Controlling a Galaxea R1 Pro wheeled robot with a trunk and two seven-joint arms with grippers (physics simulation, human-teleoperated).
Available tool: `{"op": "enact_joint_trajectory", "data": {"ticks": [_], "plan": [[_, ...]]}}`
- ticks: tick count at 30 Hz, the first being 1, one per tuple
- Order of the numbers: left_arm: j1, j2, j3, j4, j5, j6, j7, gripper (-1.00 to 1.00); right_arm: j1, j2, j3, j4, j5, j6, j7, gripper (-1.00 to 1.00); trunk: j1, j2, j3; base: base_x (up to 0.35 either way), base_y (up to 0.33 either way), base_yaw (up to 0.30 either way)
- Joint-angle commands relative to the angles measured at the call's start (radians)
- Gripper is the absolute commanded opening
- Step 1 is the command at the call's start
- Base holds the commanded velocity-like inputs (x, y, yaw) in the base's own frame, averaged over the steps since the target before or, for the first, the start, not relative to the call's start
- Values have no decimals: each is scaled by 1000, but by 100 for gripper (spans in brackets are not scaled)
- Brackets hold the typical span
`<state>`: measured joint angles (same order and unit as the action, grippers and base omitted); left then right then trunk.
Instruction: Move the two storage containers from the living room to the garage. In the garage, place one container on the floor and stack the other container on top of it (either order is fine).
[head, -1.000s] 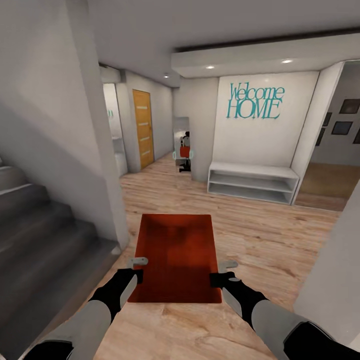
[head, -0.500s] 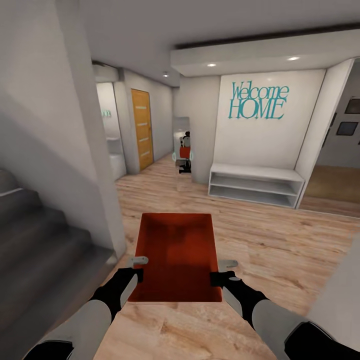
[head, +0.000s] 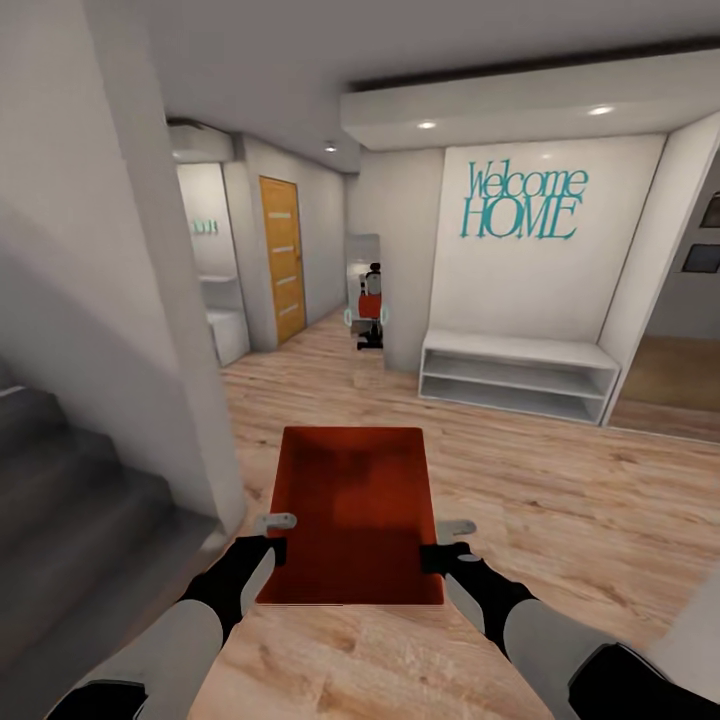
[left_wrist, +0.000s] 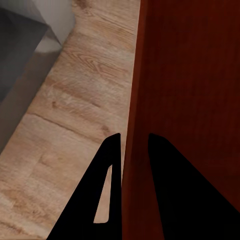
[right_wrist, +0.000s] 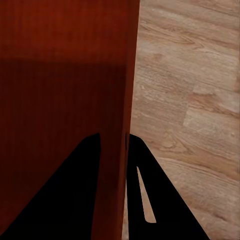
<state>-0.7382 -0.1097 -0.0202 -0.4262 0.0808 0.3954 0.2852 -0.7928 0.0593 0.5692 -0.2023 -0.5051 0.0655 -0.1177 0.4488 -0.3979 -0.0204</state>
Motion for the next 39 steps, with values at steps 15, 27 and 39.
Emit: {"op": "enact_joint_trajectory", "data": {"ticks": [15, 27, 39], "plan": [[-1, 18, -1, -32, 15, 2, 5, -100, 0, -12, 9, 41, -26, 7, -6, -100, 1, -2, -2, 322, 0, 0], [-1, 18, -1, -32, 15, 2, 5, -100, 0, -12, 9, 41, -26, 7, -6, -100, 1, -2, -2, 322, 0, 0], [-1, 18, -1, -32, 15, 2, 4, -100, 0, -13, 9, 41, -27, 6, -5, -100, 1, -2, -2, 322, 0, 0]]}}
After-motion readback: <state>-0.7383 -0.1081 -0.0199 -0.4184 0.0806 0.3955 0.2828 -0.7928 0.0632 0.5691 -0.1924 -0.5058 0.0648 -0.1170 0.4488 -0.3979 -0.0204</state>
